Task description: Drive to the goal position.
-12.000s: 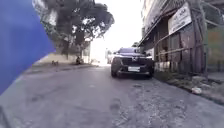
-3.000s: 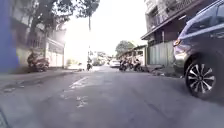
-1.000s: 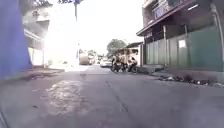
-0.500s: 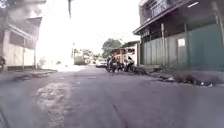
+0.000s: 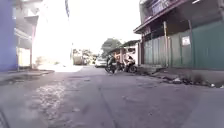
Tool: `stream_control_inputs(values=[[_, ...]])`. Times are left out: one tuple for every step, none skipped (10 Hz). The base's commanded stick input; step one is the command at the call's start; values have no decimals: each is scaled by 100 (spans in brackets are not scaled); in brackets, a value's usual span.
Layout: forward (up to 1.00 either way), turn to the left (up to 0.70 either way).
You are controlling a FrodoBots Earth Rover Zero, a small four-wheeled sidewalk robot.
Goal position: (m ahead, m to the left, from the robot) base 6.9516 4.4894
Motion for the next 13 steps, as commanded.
stream_control_inputs(values=[[98, -1], [99, -1], [100, -1], [100, -1], [100, -1], [100, -1], [100, -1], [100, -1], [100, -1], [98, -1], [98, -1], [98, -1], [98, -1]])
